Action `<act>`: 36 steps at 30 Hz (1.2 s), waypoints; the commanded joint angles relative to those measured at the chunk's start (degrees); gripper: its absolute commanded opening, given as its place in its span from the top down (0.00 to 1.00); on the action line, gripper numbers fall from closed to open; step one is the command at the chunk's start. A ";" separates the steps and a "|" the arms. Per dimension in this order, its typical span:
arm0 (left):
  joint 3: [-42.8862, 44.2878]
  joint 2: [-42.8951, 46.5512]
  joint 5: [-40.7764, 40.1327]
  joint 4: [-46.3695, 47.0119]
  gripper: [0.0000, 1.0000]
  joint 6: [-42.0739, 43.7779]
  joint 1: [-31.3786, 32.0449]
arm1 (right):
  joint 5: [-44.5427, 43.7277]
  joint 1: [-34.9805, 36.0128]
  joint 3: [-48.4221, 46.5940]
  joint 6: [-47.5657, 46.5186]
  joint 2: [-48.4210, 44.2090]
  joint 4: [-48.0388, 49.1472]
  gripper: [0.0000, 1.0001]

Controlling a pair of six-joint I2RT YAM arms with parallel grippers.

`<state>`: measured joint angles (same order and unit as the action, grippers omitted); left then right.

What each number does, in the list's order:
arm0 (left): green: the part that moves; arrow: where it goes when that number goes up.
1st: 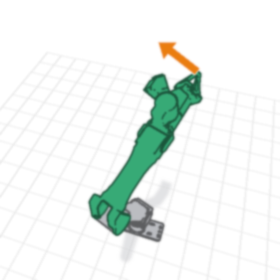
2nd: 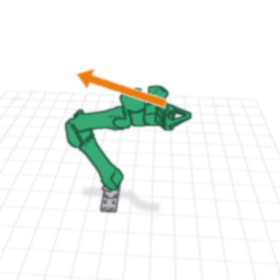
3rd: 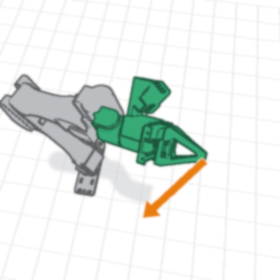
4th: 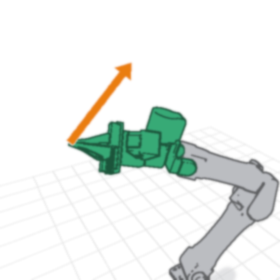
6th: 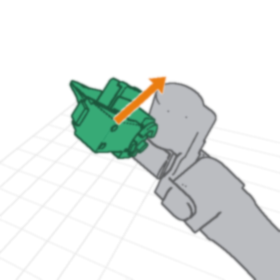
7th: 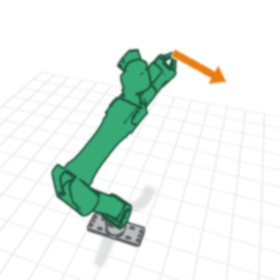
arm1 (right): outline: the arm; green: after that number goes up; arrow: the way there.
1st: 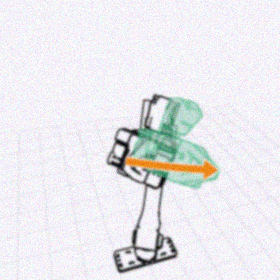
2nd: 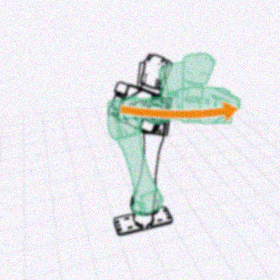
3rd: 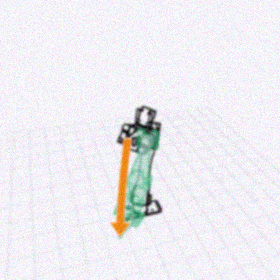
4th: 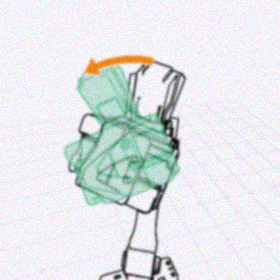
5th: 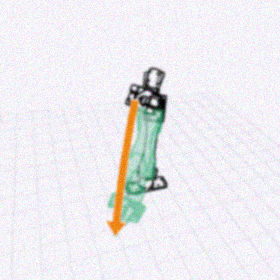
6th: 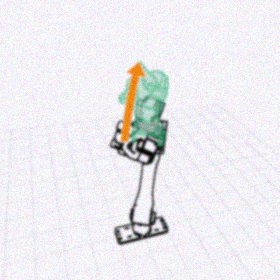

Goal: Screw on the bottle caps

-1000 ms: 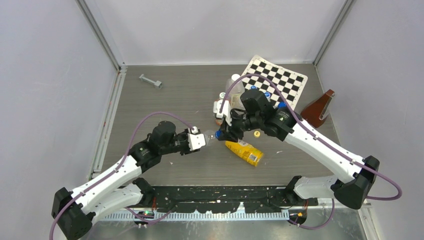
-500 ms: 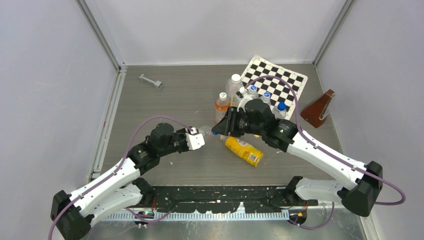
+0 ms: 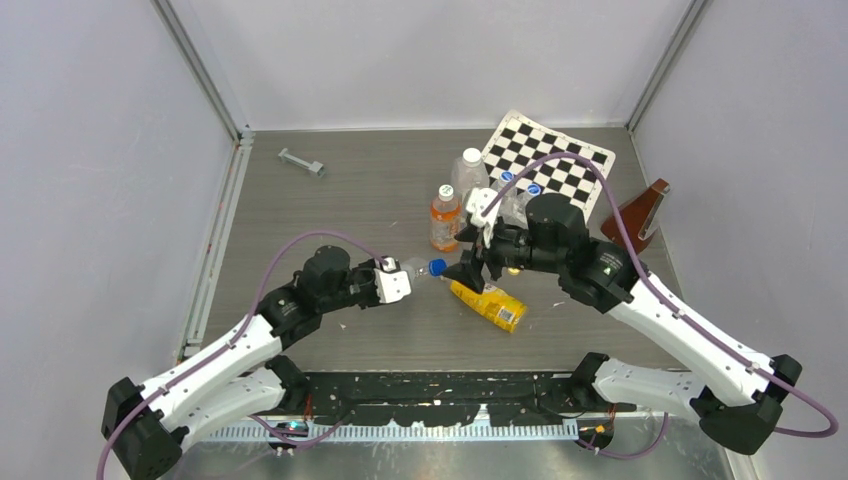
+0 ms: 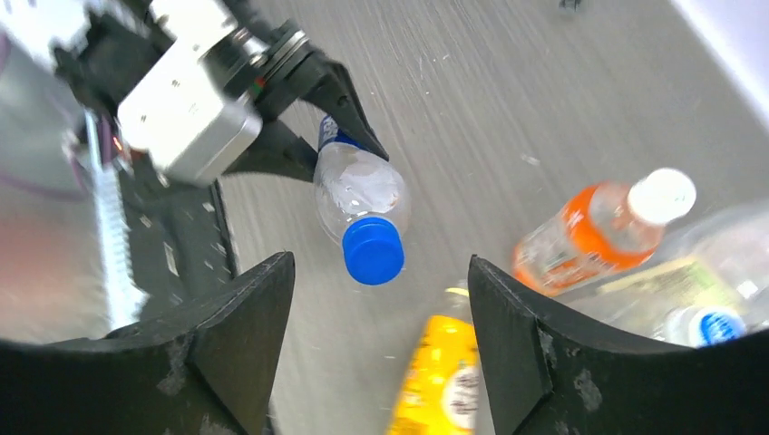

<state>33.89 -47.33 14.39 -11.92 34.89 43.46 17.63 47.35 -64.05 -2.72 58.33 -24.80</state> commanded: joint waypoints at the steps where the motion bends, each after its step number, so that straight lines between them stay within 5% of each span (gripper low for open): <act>1: 2.46 -0.41 5.11 0.86 1.00 -1.18 0.22 | 8.51 0.04 -3.26 -35.01 0.37 -9.35 0.24; 9: 2.98 -1.43 7.52 0.00 1.00 -1.67 0.29 | 14.04 0.17 -6.92 -47.20 4.94 -16.23 0.24; 27: 3.33 -1.88 8.72 -0.49 1.00 -1.86 0.22 | 12.69 2.93 -8.22 -50.65 8.75 -16.38 0.42; 36: 3.15 -1.62 8.18 -0.26 1.00 -1.63 0.22 | 10.57 3.27 -9.81 -43.10 11.59 -16.42 0.67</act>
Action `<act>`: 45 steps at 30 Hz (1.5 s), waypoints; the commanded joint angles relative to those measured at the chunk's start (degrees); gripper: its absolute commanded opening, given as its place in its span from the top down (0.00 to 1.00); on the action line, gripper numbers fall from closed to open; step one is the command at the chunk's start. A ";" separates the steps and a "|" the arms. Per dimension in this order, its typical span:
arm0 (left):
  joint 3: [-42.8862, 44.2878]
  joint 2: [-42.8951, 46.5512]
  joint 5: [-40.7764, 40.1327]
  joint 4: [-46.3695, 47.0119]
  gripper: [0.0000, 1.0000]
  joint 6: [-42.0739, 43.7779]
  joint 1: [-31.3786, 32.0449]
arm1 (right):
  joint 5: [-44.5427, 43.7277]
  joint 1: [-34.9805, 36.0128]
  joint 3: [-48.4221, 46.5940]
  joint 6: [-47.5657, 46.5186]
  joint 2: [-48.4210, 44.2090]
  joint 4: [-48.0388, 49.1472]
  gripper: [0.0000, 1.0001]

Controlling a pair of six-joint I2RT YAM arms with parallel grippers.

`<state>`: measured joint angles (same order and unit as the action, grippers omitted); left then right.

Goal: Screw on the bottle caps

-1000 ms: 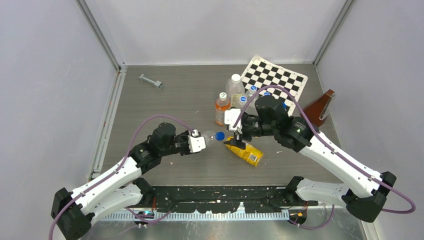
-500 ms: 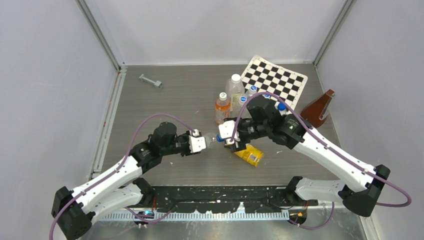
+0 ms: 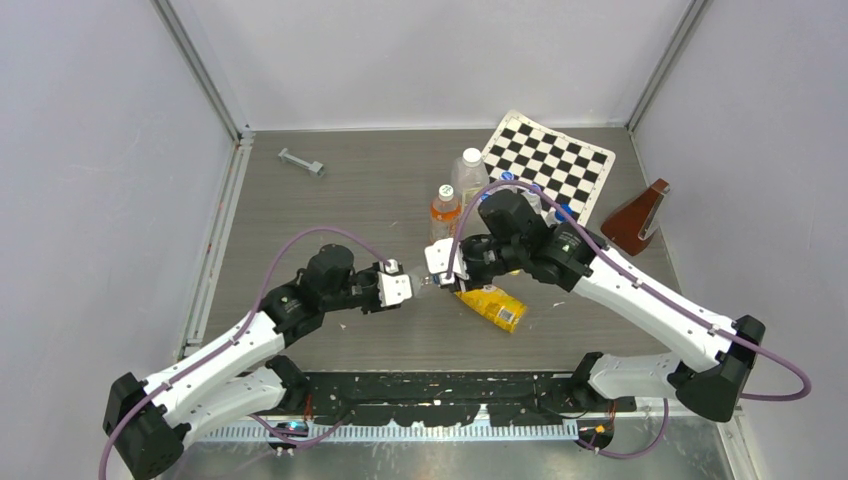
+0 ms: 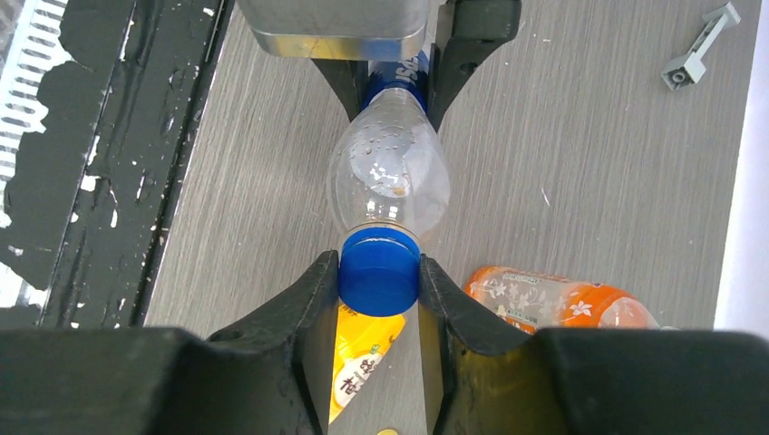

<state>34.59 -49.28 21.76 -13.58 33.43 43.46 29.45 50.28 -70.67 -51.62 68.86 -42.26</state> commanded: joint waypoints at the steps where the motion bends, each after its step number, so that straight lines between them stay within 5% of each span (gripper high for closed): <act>1: 2.31 0.49 0.49 1.56 1.00 -0.06 0.22 | -2.14 0.34 -3.38 8.01 1.30 1.30 0.79; 3: 2.09 0.71 -0.41 2.02 1.00 0.20 0.22 | -4.85 0.34 -3.38 20.43 2.07 3.24 0.96; 5: 1.85 1.03 -1.73 2.45 1.00 0.38 0.22 | -9.47 0.34 -3.08 32.65 2.35 5.65 0.99; 8: 1.56 1.50 -4.13 2.97 1.00 1.18 0.22 | -18.81 0.34 -2.64 48.05 2.66 8.25 0.99; 13: 0.22 2.87 -6.17 5.16 1.00 2.27 0.30 | -34.08 -1.29 -0.59 87.51 1.95 7.70 0.99; 18: -0.36 3.18 -6.03 5.95 0.99 2.58 0.33 | -31.91 -3.04 5.32 100.75 -1.37 13.78 0.92; 19: -0.30 3.15 -5.98 5.81 0.99 2.60 0.34 | -31.85 -3.14 5.65 100.13 -2.48 15.65 0.89; 23: -0.40 3.05 -5.70 5.72 0.96 2.54 0.39 | -27.72 -3.17 5.85 85.22 -5.69 20.48 0.41; 27: -0.15 2.39 -4.85 5.51 0.87 2.00 0.39 | -21.77 -3.17 6.03 60.57 -9.06 20.74 0.24; 33: -0.08 2.05 -3.96 5.50 0.74 1.14 0.41 | -11.86 -3.17 9.50 29.90 -14.78 18.61 0.18; 37: -0.03 1.71 -2.51 5.67 0.66 0.46 0.34 | -3.43 -3.17 6.78 11.97 -13.17 7.94 0.16; 45: 0.20 1.38 -1.39 5.81 0.56 -0.22 0.35 | 3.32 -3.09 1.37 4.79 -7.14 2.25 0.22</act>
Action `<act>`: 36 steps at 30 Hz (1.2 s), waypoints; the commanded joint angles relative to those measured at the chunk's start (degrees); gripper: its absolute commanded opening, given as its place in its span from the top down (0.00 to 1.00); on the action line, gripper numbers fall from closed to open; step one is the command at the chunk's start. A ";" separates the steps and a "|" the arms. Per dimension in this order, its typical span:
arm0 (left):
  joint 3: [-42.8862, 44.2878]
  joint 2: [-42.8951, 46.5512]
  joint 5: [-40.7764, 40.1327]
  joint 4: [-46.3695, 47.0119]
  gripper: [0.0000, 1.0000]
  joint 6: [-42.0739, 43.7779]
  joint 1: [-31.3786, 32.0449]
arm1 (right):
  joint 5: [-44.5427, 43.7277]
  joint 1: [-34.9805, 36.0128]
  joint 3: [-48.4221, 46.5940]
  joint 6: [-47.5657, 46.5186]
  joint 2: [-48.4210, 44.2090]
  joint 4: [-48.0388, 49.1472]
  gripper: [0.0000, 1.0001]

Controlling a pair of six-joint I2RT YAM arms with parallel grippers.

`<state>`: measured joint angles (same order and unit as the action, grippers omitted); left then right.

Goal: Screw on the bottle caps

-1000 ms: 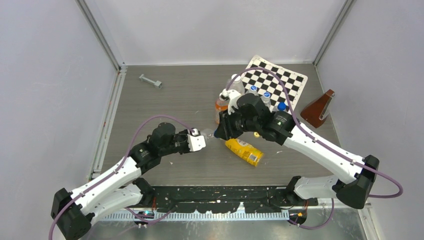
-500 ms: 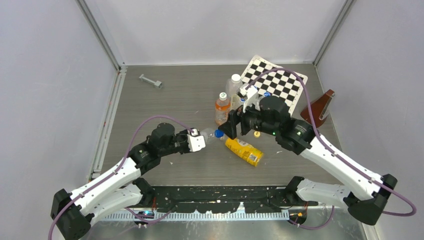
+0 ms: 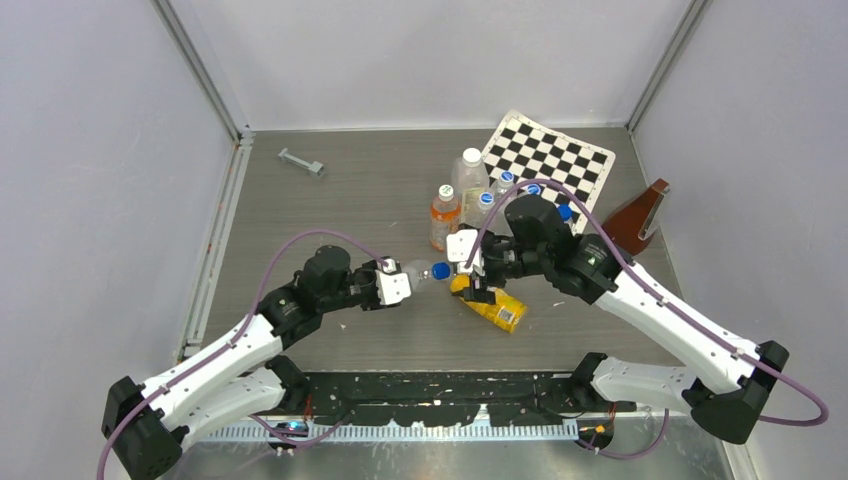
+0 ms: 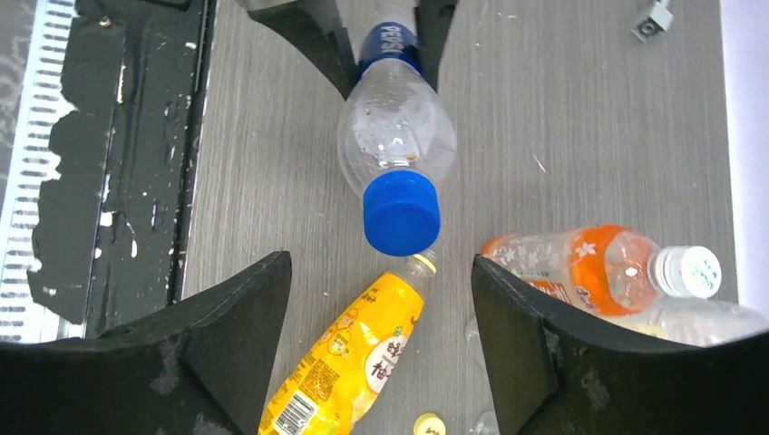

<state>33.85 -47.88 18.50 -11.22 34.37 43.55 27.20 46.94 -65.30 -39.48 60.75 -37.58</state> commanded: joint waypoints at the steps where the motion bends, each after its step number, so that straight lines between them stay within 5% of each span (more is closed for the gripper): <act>1: 0.90 0.07 1.82 3.33 0.54 -1.21 0.30 | 5.89 0.26 -4.41 -7.55 1.18 -2.33 0.24; 10: 1.05 0.06 2.22 3.31 0.51 -1.33 0.30 | 7.54 0.35 -5.01 -7.62 3.23 -1.41 0.36; 24: 1.12 0.24 2.86 3.23 0.50 -1.41 0.26 | 6.45 0.61 -6.42 -7.98 6.13 -1.08 0.41; 31: 1.15 0.55 2.66 3.14 0.50 -1.41 0.31 | 6.12 0.61 -6.96 -5.78 7.38 -1.54 0.59; 36: 1.13 0.91 1.84 3.21 0.50 -1.16 0.26 | 4.09 0.68 -7.18 9.43 8.92 1.55 0.74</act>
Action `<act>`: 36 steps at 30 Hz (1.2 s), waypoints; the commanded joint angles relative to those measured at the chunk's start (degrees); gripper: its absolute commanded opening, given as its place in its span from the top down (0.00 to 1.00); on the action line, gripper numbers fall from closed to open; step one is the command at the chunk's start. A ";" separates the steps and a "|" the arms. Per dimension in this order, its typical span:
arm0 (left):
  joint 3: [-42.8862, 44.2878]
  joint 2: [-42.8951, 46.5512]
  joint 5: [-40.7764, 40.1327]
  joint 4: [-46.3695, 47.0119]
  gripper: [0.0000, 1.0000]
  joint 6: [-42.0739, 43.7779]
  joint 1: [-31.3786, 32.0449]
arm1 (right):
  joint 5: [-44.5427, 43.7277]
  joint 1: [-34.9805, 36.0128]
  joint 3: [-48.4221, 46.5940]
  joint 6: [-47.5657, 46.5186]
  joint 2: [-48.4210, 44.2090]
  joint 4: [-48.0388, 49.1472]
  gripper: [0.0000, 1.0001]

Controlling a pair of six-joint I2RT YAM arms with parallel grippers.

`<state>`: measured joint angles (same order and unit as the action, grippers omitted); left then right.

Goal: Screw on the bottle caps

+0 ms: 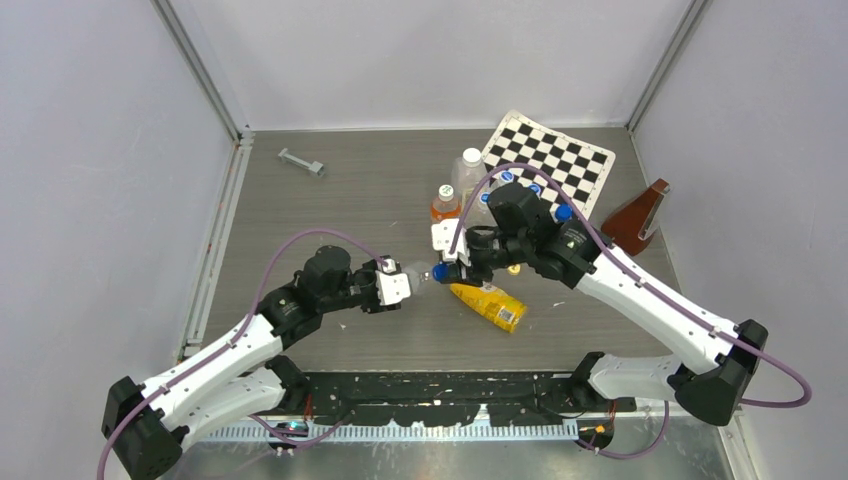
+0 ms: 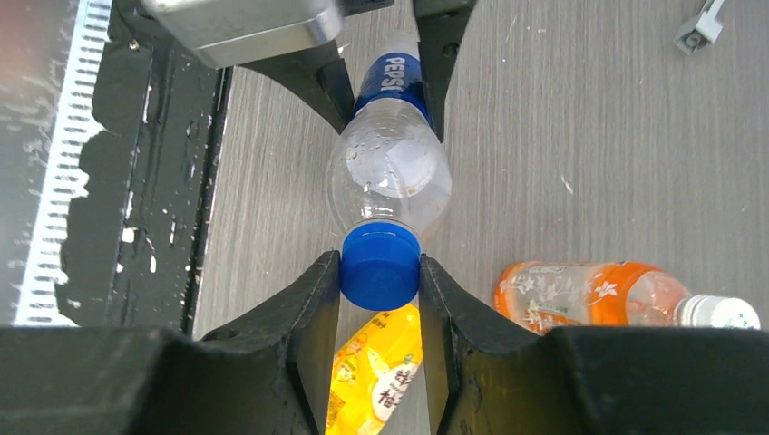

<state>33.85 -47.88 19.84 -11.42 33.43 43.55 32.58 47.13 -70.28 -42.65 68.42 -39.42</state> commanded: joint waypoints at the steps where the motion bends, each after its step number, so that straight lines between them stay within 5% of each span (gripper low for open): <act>1: 1.01 0.94 0.29 3.41 0.50 -0.09 0.30 | -2.65 0.45 -2.08 21.65 1.39 4.61 0.82; 5: 1.00 1.08 -0.39 3.25 0.50 0.17 0.31 | -12.47 0.48 -0.08 49.55 0.73 11.06 0.98; 9: 1.04 1.02 -0.76 3.26 0.50 0.45 0.31 | -29.37 0.70 3.48 77.27 -2.24 11.15 0.99; 14: 1.04 0.82 -0.68 3.25 0.50 0.48 0.31 | -32.34 0.68 5.32 89.12 -4.50 10.35 0.95; 19: 1.03 0.64 -0.76 3.26 0.50 0.48 0.30 | -25.36 0.68 4.51 73.05 -6.52 15.09 0.59; 22: 1.03 0.44 -0.51 3.25 0.50 0.33 0.31 | -18.96 0.68 3.66 54.61 -7.43 14.80 0.44; 29: 1.06 0.08 0.46 3.01 0.50 0.19 0.30 | -10.04 0.68 7.50 11.32 -12.23 12.10 0.24; 36: 1.37 -0.39 1.68 2.66 0.50 0.19 0.31 | -4.04 0.68 2.68 -6.17 -8.14 1.87 0.21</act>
<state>33.85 -47.94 19.46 -10.09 33.50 43.55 23.07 47.83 -63.51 -32.12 57.04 -30.74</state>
